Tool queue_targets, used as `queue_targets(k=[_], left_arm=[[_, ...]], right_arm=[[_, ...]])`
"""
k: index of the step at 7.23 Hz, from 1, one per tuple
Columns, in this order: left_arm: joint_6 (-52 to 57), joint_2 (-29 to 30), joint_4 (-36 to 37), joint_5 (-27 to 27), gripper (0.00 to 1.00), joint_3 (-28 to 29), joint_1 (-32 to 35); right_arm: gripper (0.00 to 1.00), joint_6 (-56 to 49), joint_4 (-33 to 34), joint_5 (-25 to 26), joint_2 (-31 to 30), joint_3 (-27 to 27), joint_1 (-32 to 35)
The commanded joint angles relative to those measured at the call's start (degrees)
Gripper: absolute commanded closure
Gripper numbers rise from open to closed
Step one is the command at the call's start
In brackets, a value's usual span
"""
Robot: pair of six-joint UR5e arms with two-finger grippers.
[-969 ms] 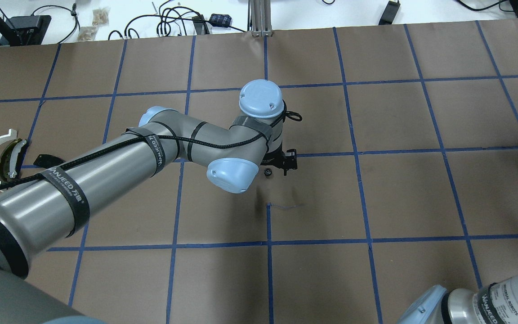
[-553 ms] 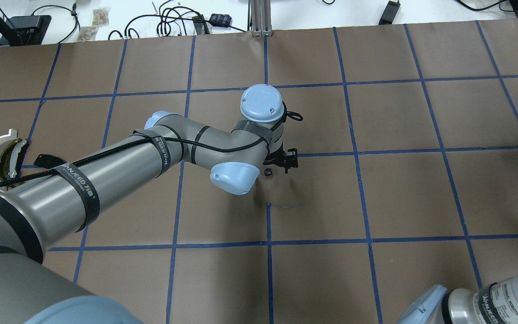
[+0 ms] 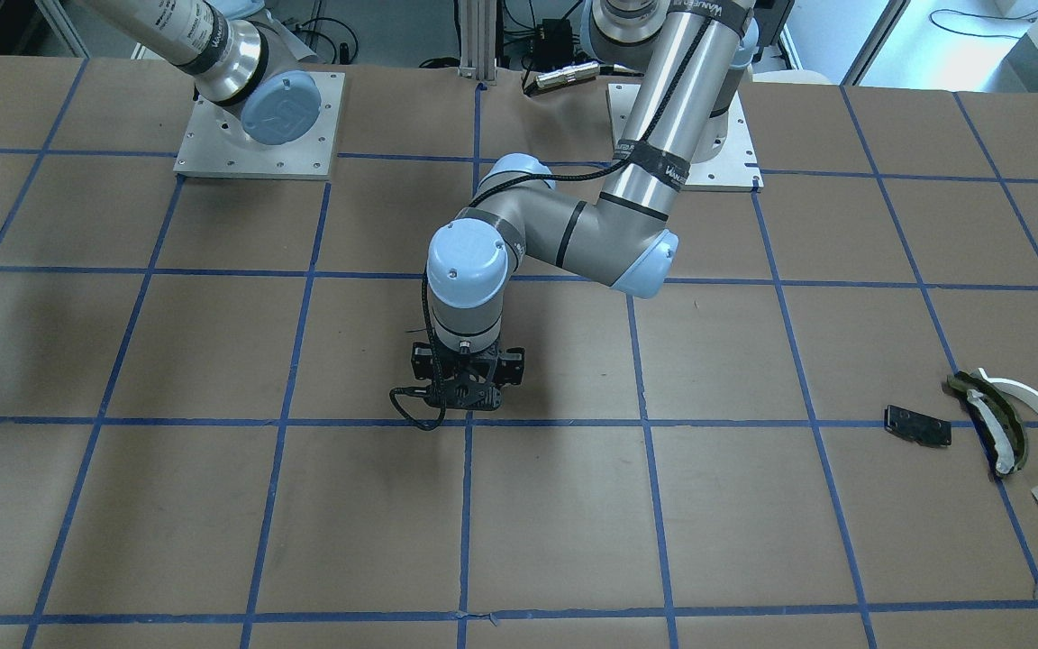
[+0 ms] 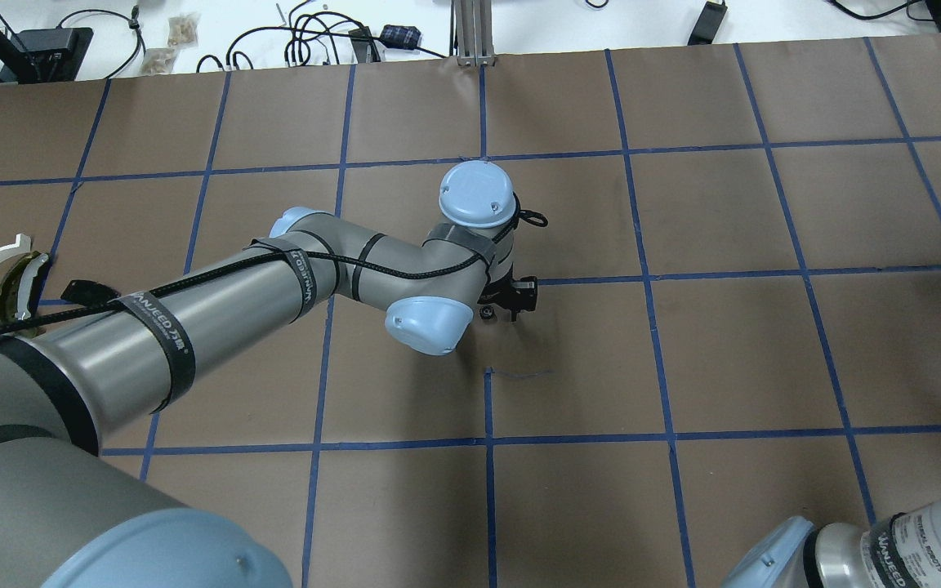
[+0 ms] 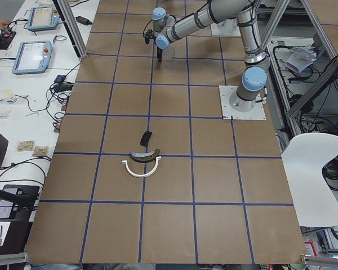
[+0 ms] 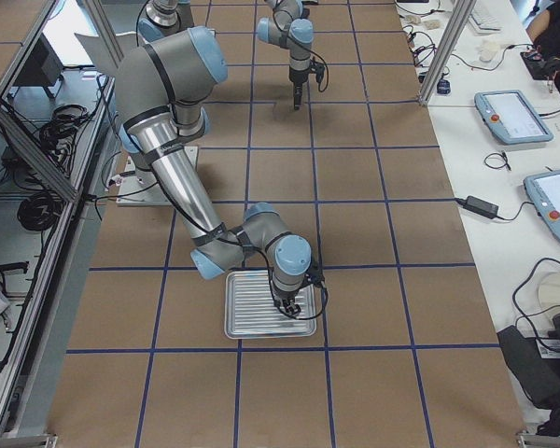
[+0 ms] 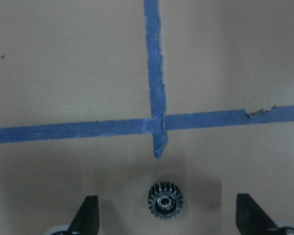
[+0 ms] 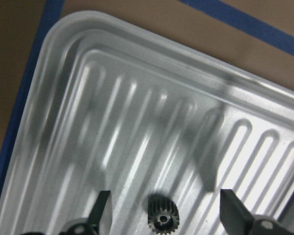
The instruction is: Place bearing gear from tray to pile
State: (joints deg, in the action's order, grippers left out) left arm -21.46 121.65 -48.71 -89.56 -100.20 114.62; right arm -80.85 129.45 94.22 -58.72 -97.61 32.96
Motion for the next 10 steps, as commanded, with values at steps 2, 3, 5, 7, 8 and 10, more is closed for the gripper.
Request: queue_targets(k=[2,3,5,7,8,10], left_arm=[[0.5,-1.1,0.4,-0.1,1.0,-1.1,-0.4],[0.4,-1.6,0.2,-0.1,1.0,-1.1,-0.8],[7.4,-5.3,-3.3,0.0,1.0,-0.7,-11.0],[32.4,-12.9,-15.6,-2.3,1.0,-1.0,-26.0],[42.9,-15.4,-18.0,-3.0,1.0,-1.3,-36.4],[59.6,-14.6,-16.3,-2.8,1.0,-4.9,-52.8]], right_arm=[[0.56,-2.5,-0.1,0.1,-0.1,-0.1,-0.3],[0.63,-2.8,-0.1,0.1,0.0,-0.1,-0.3],[0.71,-3.4,-0.1,0.2,0.0,-0.1,-0.4],[0.79,-2.7,-0.5,1.7,-0.3,0.1,-0.4],[0.81,-1.3,-1.6,2.5,-3.4,0.1,0.1],[0.82,6.2,-8.8,1.8,-10.0,0.1,3.7]])
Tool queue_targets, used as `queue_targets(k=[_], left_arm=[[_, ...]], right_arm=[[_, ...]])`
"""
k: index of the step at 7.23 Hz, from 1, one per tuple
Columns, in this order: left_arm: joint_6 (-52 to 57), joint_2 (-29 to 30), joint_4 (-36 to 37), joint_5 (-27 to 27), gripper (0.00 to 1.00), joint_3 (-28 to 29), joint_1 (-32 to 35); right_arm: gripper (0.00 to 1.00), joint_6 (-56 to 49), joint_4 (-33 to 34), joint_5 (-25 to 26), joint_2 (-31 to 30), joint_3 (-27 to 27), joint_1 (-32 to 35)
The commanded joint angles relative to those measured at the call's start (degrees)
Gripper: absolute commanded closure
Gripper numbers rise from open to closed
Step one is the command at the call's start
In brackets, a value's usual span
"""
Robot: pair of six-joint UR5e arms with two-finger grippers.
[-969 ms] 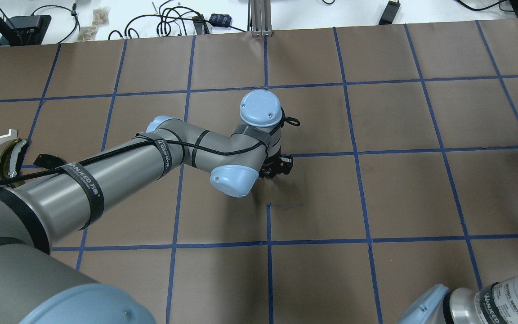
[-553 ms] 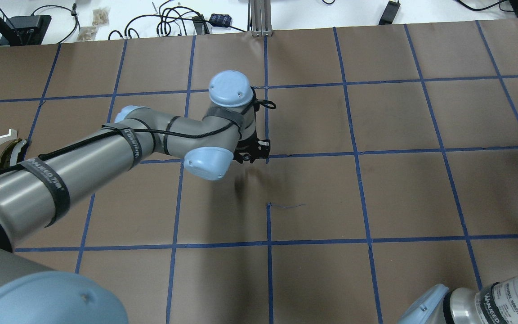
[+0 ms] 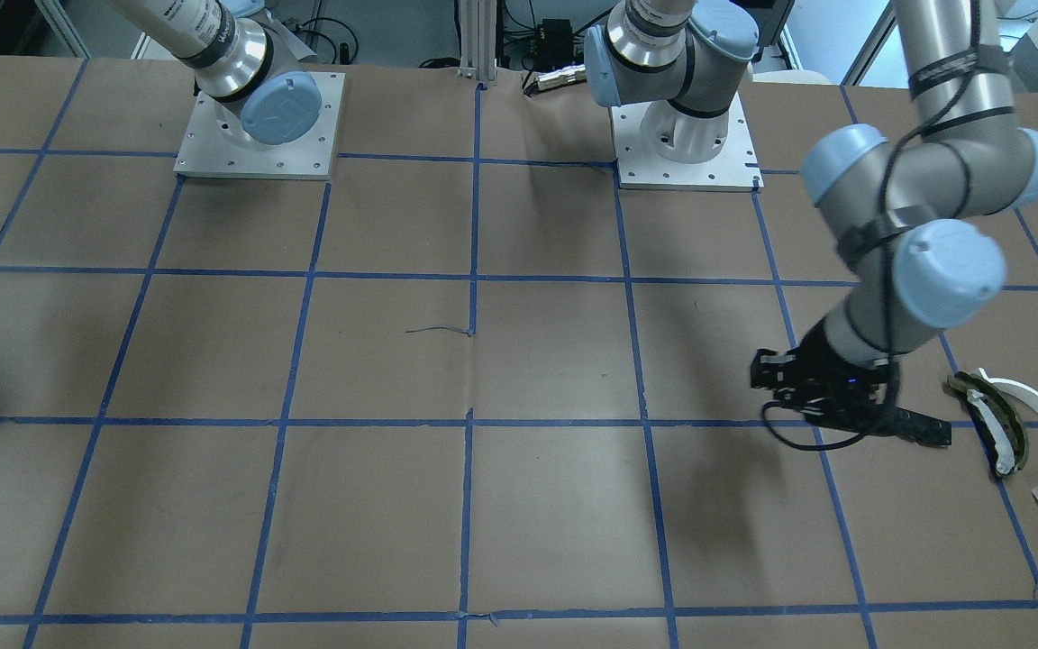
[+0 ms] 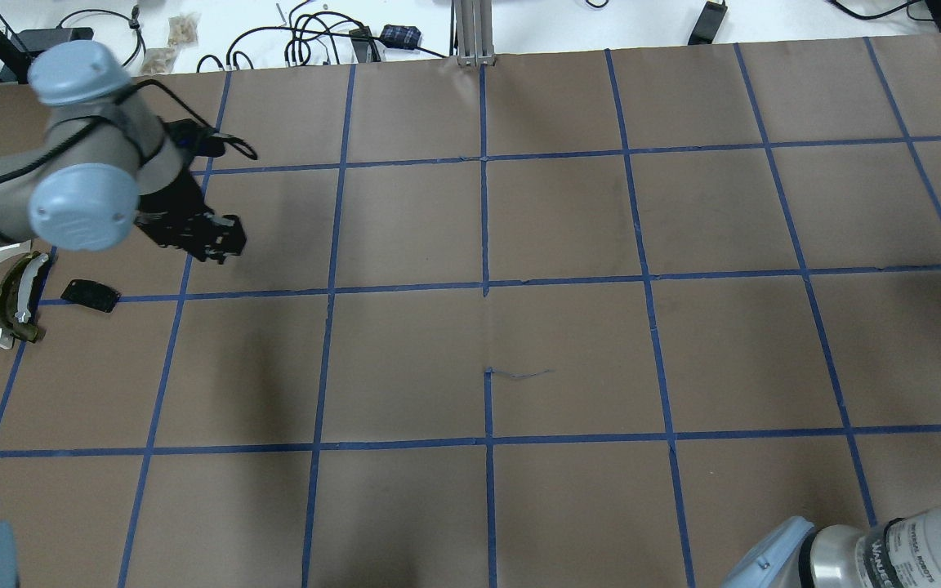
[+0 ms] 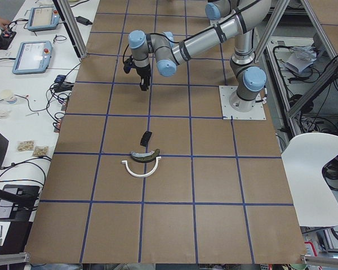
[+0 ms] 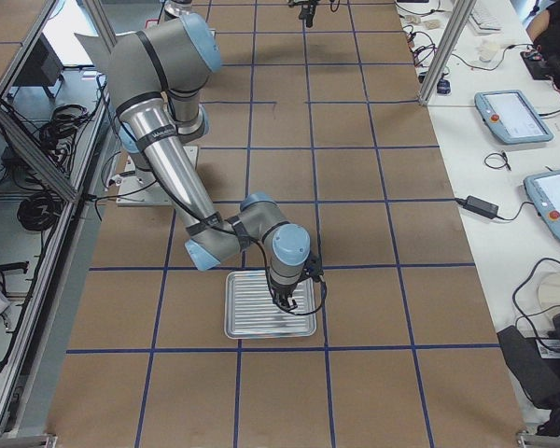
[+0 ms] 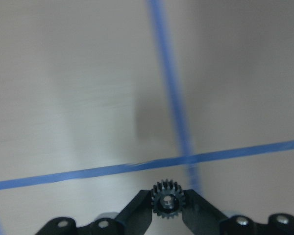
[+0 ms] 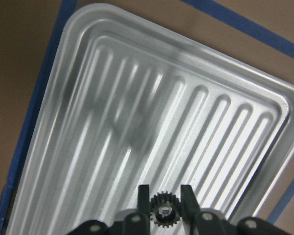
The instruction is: Place bearing gear from tray to pile
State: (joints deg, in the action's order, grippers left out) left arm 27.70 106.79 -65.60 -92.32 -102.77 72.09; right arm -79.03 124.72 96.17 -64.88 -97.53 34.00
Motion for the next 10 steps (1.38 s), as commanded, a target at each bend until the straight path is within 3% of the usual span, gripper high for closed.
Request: queue_targets(k=[1,3,5,6,7,8,10], left_arm=[[15.6,1.3,6.0,0.1,1.0,-4.8,-15.8],[15.7,1.9,8.4,1.6,1.0,-8.5,-18.4],[15.5,2.3,8.2,2.1,1.0,-8.7,-19.7],[15.4,2.5,8.3,2.1,0.84,-8.3,-19.8],[15.1,2.5,8.3,2.2,0.35,-8.1,-19.8],[14.5,2.0,8.3,2.2,0.14,-8.1,-19.8],[14.0,1.6,7.2,2.1,0.1,-4.7,-19.4]], right_arm=[[0.82,9.0,-6.2,0.0,-6.8,0.1,7.8],[0.82,26.3,-17.4,0.6,-13.8,0.1,19.6],[0.82,44.4,-25.3,0.2,-16.7,0.1,31.7],[0.82,53.3,-27.9,-0.3,-16.7,0.1,37.7],[0.82,64.4,-28.1,-1.8,-16.7,0.0,44.6],[0.82,75.1,-27.8,-3.9,-16.3,0.0,52.1],[0.83,92.3,-23.8,-8.7,-12.9,0.1,63.8]])
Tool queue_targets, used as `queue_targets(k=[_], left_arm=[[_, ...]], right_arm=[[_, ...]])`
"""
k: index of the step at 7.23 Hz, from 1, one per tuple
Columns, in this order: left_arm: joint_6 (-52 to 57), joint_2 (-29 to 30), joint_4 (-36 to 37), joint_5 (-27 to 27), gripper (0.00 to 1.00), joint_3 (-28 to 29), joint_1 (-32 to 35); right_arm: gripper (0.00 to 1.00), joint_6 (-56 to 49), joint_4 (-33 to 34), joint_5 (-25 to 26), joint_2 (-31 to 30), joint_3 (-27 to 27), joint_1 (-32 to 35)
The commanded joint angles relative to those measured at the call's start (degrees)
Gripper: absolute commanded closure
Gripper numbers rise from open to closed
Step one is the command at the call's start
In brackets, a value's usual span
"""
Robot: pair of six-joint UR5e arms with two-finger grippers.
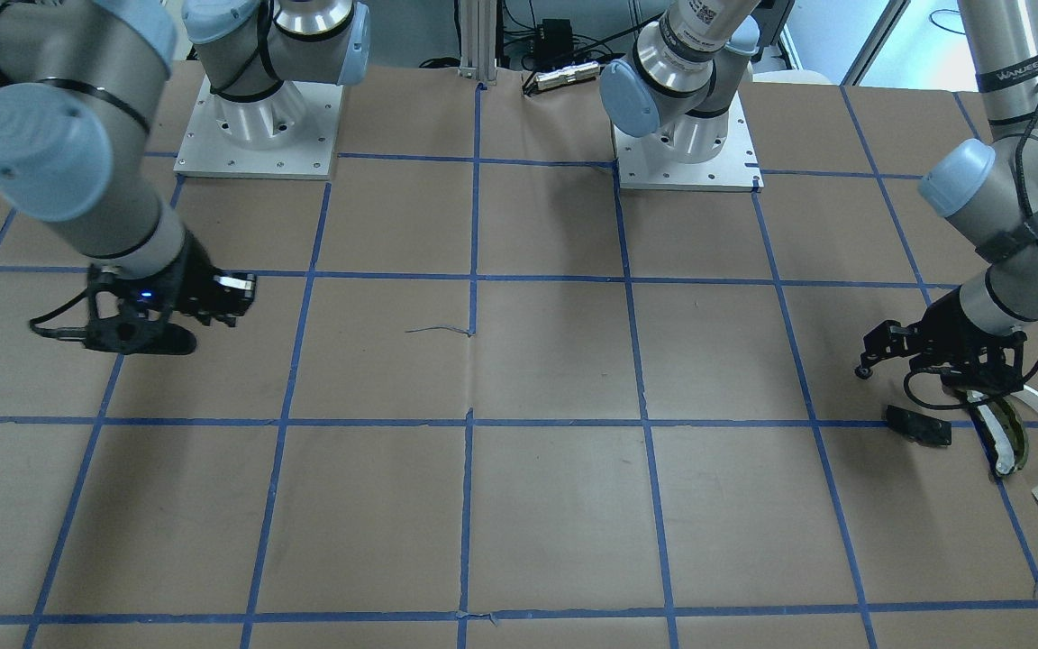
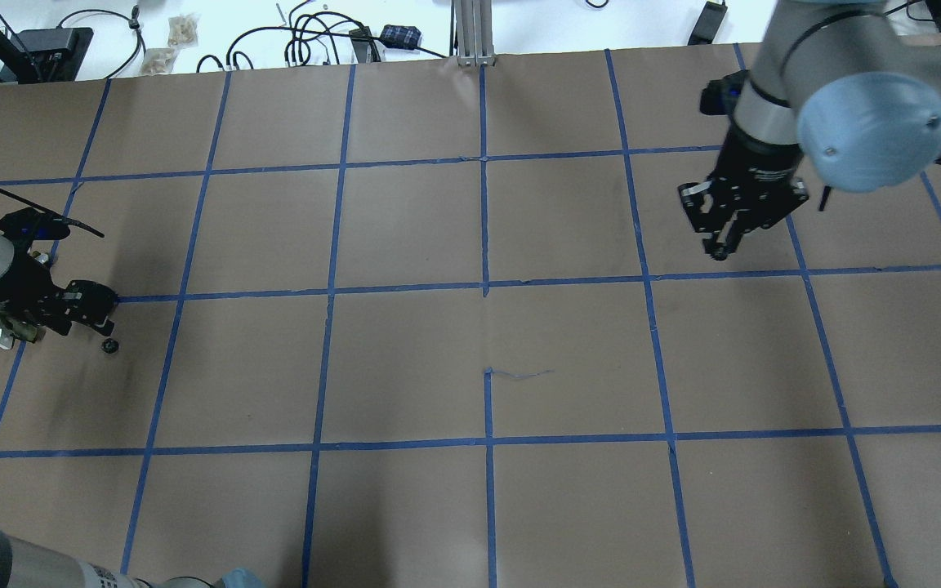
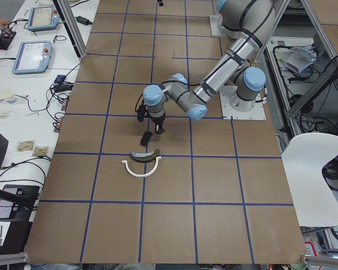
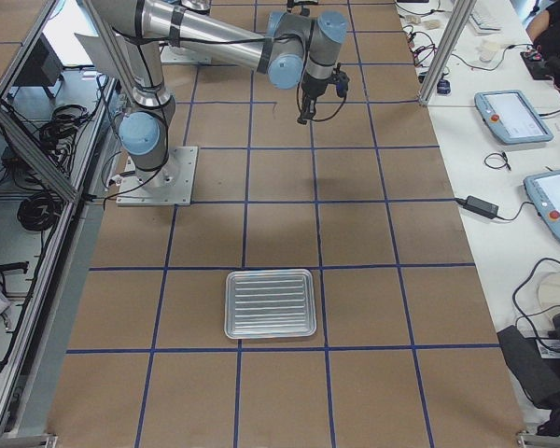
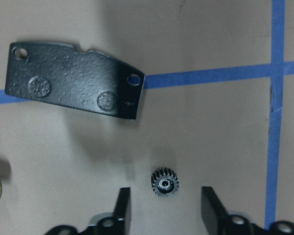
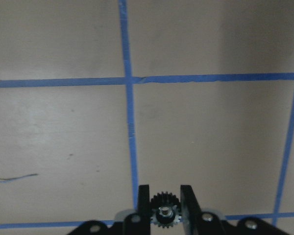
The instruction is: Place bearing gear from tray to pile
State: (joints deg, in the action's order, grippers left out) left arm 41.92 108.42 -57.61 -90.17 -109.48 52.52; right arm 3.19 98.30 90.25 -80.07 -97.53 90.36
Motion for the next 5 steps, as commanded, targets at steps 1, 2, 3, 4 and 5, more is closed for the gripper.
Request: queue_targets(k=[1,2,3,4,5], left_arm=[[-0.4,-0.5,-1.2,-0.1,0.1,2.9,1.2],[-3.7,-1.0,-1.8,-0.1,0.1,3.3,1.4],[-5.6,-1.9,-3.5,-0.1,0.1,3.7,2.4],[-7.5,-2.9,-6.2,-0.1,0.1,5.1,4.2],[-11.1,-4.2,-10.3,-0.1,0.1,6.0,6.7]], right_arm=[[0.83,15.8,8.6,-2.9,5.4,0.1,12.4],[0.82,20.1,15.6,-2.7,9.6,0.2,17.4],[0.82,23.8,22.3,-2.0,12.9,0.0,21.1],[0.82,24.8,26.5,-2.5,15.9,-0.1,22.7],[0.79,24.8,29.2,-1.7,17.7,0.0,24.2]])
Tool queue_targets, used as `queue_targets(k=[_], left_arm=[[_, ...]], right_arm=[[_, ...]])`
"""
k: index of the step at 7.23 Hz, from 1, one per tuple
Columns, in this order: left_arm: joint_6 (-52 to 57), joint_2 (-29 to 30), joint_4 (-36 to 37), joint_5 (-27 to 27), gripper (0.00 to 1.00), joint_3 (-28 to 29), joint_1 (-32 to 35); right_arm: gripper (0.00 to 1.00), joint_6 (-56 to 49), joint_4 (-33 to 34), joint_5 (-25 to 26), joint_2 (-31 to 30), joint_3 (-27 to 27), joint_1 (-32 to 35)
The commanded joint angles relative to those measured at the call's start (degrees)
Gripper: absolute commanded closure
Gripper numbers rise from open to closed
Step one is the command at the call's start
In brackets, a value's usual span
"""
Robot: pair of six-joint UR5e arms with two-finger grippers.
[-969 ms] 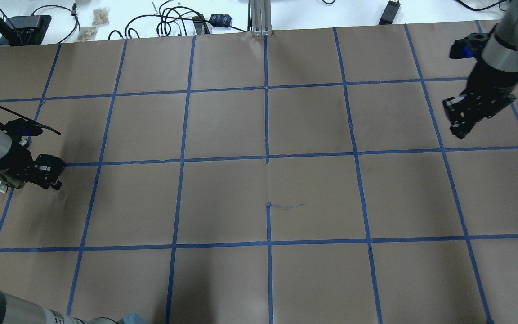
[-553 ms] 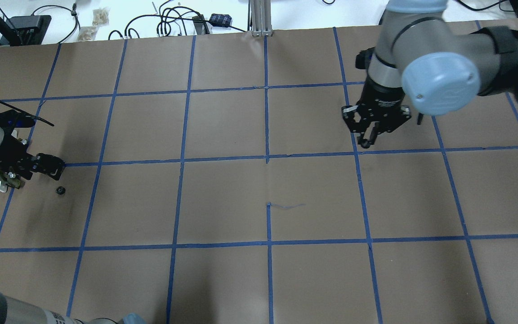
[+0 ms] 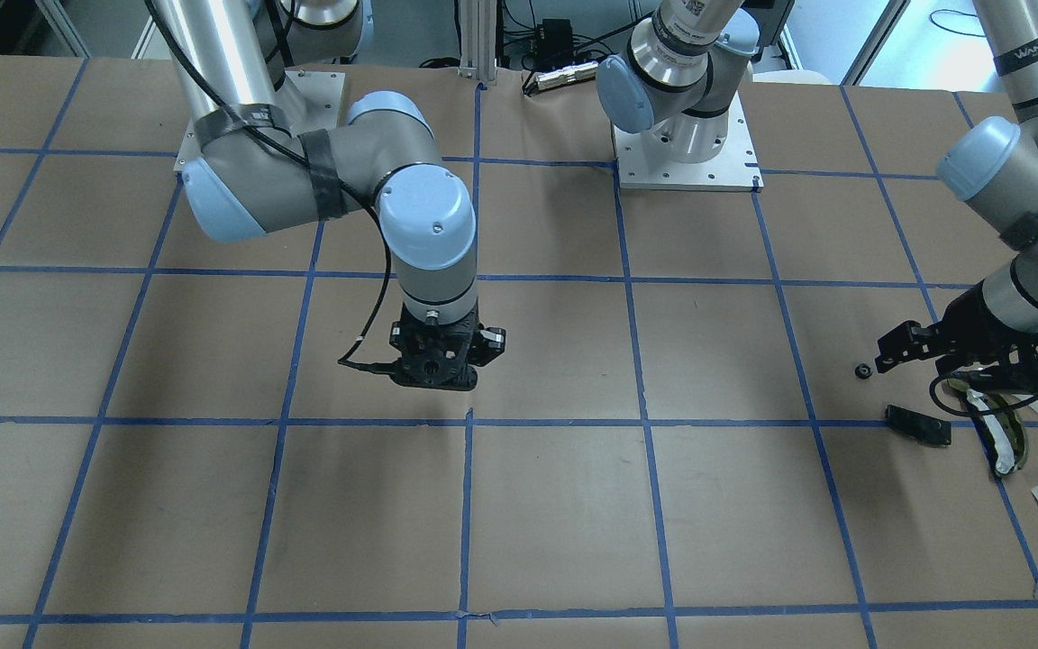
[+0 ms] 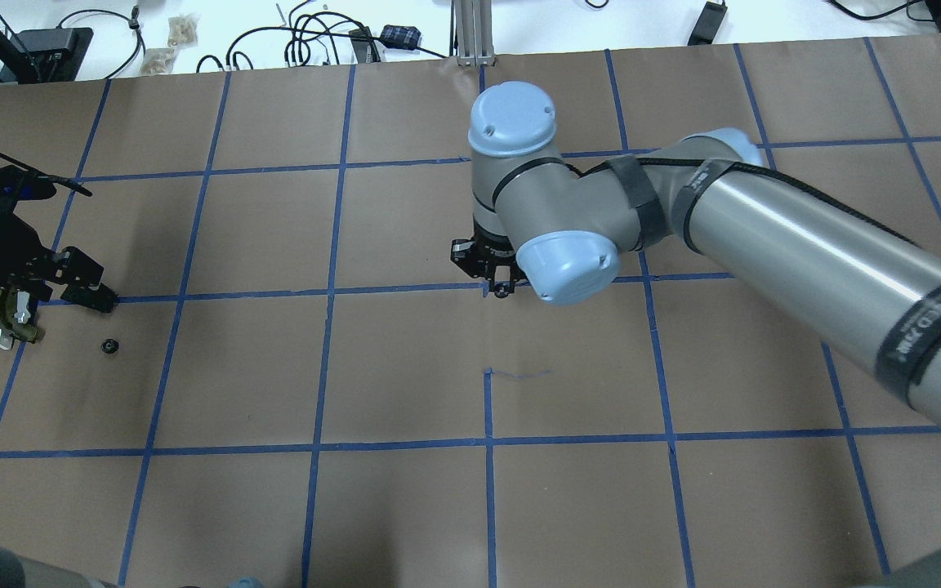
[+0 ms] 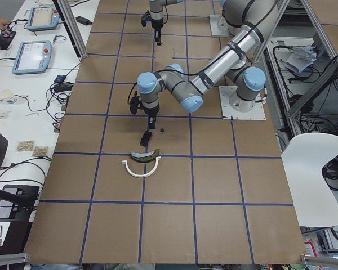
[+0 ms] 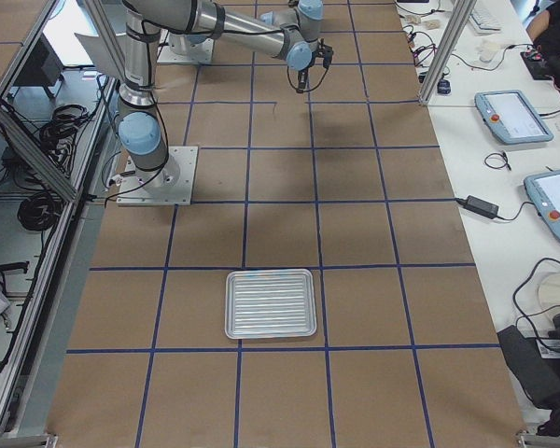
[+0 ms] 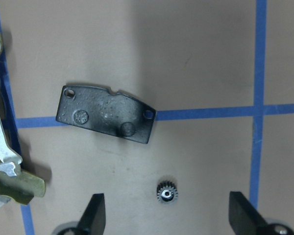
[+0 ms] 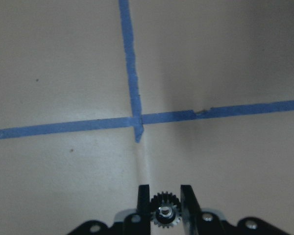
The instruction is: Place bearing gear from tray to pile
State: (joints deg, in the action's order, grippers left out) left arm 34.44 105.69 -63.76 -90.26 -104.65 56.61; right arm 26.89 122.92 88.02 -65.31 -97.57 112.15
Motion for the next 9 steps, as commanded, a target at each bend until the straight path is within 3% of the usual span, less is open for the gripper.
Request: queue_targets(k=[1,2,3,4,5,7,9], left_arm=[[-7.9,-3.3,-5.2,0.1,0.1,1.1,6.9],[-9.1,-5.0,-5.3,0.6,0.1,0.8,10.2],[-14.7,-6.5,-6.1,1.4,0.1,0.2,12.4],[-16.7,-7.4,-7.0,5.3,0.1,0.0,14.6],[-19.3,-7.8,-6.9,5.6,0.1,0.2,17.0],[-39.1,-6.2,-6.3,5.9,0.1,0.0,30.0],[-57.2,-0.3,3.7,8.1,0.11,0.1,43.2]], right_arm=[[0.57,0.4,4.5,0.8,3.0,0.1,2.4],[0.09,0.1,4.5,0.8,2.8,0.0,2.3],[0.0,-0.2,3.6,1.1,2.4,1.0,1.5],[0.0,-1.1,2.8,1.8,0.1,1.6,0.0],[0.0,-4.2,-3.5,1.8,-4.0,2.9,-3.1],[0.0,-17.2,-16.7,1.8,-13.3,5.9,-12.8],[0.0,-21.0,-29.2,1.7,-22.0,9.7,-19.4]])
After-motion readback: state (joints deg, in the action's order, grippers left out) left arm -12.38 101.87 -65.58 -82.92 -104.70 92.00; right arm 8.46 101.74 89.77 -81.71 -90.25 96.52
